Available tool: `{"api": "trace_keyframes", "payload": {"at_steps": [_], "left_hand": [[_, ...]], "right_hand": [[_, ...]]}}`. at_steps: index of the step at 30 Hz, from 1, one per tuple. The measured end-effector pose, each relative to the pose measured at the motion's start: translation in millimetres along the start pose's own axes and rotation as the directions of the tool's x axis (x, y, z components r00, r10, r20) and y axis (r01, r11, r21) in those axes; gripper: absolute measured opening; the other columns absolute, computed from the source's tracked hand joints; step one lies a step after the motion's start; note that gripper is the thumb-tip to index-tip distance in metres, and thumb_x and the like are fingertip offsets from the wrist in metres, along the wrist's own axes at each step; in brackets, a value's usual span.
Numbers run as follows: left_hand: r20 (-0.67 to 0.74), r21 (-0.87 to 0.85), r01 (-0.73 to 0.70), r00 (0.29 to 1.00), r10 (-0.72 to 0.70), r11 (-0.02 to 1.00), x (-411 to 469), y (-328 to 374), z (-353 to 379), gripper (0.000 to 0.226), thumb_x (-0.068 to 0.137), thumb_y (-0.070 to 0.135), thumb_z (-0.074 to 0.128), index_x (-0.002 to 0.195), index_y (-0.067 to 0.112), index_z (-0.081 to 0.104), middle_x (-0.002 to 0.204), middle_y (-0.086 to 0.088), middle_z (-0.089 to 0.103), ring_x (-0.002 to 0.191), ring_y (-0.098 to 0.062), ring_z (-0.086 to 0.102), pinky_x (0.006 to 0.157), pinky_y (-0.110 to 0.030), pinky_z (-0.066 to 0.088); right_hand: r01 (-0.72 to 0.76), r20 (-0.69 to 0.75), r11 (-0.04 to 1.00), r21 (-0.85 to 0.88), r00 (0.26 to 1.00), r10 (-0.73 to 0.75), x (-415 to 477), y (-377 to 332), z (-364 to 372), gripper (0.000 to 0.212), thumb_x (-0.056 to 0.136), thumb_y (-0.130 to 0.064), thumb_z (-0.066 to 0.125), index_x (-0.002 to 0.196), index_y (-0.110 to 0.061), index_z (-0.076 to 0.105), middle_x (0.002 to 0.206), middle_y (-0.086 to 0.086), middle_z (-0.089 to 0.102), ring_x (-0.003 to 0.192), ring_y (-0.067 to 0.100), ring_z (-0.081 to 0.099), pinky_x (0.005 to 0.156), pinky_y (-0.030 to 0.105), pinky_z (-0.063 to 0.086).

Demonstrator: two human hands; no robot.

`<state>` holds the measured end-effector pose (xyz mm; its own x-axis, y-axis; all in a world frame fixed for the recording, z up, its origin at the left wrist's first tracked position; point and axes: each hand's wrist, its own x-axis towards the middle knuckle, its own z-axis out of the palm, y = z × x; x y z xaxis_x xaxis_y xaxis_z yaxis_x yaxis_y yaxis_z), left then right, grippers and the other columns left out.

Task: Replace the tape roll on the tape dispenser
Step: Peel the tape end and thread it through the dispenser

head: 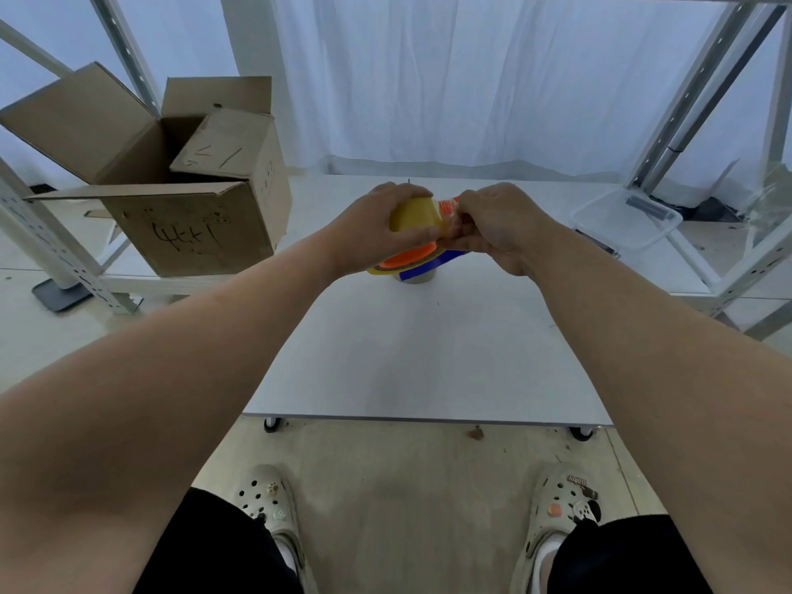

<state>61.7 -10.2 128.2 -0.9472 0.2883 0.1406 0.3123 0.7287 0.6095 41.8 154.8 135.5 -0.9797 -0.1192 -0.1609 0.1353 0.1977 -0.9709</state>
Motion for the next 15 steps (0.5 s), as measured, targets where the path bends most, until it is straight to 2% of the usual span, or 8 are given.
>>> {"api": "trace_keyframes", "payload": {"at_steps": [1,3,5,8,10,12,14,15], "left_hand": [[0.005,-0.034,0.02,1.0,-0.02,0.999,0.1,0.5,0.0,0.054,0.086,0.044,0.059,0.134,0.029,0.039,0.129,0.006,0.043,0.106,-0.013,0.042,0.079,-0.026,0.039],[0.027,-0.149,0.07,0.997,-0.066,0.986,0.1,1.8,0.0,0.046,0.089,0.044,0.056,0.13,0.029,0.041,0.119,0.009,0.045,0.1,-0.013,0.047,0.075,-0.023,0.044],[0.066,-0.287,0.112,0.993,-0.097,0.951,0.3,2.1,0.7,0.03,0.096,0.041,0.042,0.123,0.028,0.045,0.114,0.007,0.049,0.098,-0.012,0.051,0.077,-0.023,0.047],[0.102,-0.273,0.137,0.988,-0.113,0.952,3.5,-0.5,2.1,0.028,0.1,0.038,0.035,0.127,0.033,0.042,0.114,0.002,0.052,0.1,-0.016,0.054,0.083,-0.028,0.048],[0.119,-0.251,0.167,0.983,-0.141,0.953,5.6,-2.9,3.1,0.036,0.097,0.032,0.042,0.132,0.039,0.038,0.116,-0.003,0.05,0.103,-0.02,0.052,0.085,-0.031,0.046],[0.15,-0.253,0.199,0.975,-0.165,0.947,5.8,-2.8,5.5,0.038,0.091,0.029,0.043,0.126,0.045,0.042,0.122,-0.007,0.045,0.109,-0.025,0.048,0.088,-0.035,0.044],[0.156,-0.261,0.213,0.972,-0.177,0.941,5.8,-1.7,9.5,0.032,0.088,0.033,0.042,0.118,0.041,0.049,0.124,-0.008,0.046,0.108,-0.028,0.051,0.085,-0.036,0.048],[0.136,-0.266,0.216,0.973,-0.185,0.94,5.6,-0.9,10.7,0.028,0.09,0.033,0.043,0.117,0.035,0.052,0.123,-0.006,0.048,0.103,-0.026,0.053,0.08,-0.032,0.049]], "right_hand": [[0.02,-0.025,0.999,-0.035,0.999,-0.021,1.8,-0.4,0.1,0.018,0.094,-0.009,0.044,0.083,0.001,0.055,0.088,0.019,0.061,0.079,0.027,0.066,0.075,0.037,0.061],[0.115,-0.089,0.968,-0.221,0.986,-0.138,4.3,-1.9,0.4,0.016,0.091,-0.01,0.047,0.081,-0.002,0.056,0.084,0.019,0.058,0.076,0.027,0.061,0.076,0.037,0.059],[0.204,-0.076,0.911,-0.358,0.966,-0.246,2.3,-4.6,0.2,0.018,0.088,-0.01,0.05,0.072,-0.007,0.055,0.08,0.013,0.059,0.072,0.023,0.058,0.064,0.03,0.055],[0.235,0.012,0.896,-0.378,0.968,-0.249,-3.4,-5.4,-4.5,0.015,0.089,-0.01,0.053,0.076,-0.009,0.06,0.077,0.003,0.062,0.061,0.015,0.061,0.042,0.015,0.046],[0.237,0.067,0.889,-0.392,0.971,-0.229,-5.4,-3.6,-6.5,0.012,0.088,-0.008,0.054,0.087,-0.002,0.064,0.08,0.003,0.063,0.066,0.015,0.064,0.045,0.015,0.05],[0.25,0.117,0.893,-0.373,0.968,-0.221,-5.6,-1.2,-3.7,0.014,0.087,-0.005,0.055,0.092,0.006,0.064,0.084,0.007,0.063,0.078,0.018,0.064,0.056,0.017,0.056],[0.261,0.148,0.899,-0.352,0.964,-0.222,-5.5,0.9,0.2,0.012,0.087,-0.004,0.056,0.091,0.006,0.063,0.086,0.01,0.064,0.079,0.018,0.064,0.059,0.018,0.057],[0.263,0.153,0.899,-0.349,0.963,-0.222,-5.6,1.5,1.4,0.011,0.088,-0.004,0.056,0.09,0.005,0.062,0.087,0.011,0.063,0.079,0.017,0.064,0.06,0.02,0.058]]}}
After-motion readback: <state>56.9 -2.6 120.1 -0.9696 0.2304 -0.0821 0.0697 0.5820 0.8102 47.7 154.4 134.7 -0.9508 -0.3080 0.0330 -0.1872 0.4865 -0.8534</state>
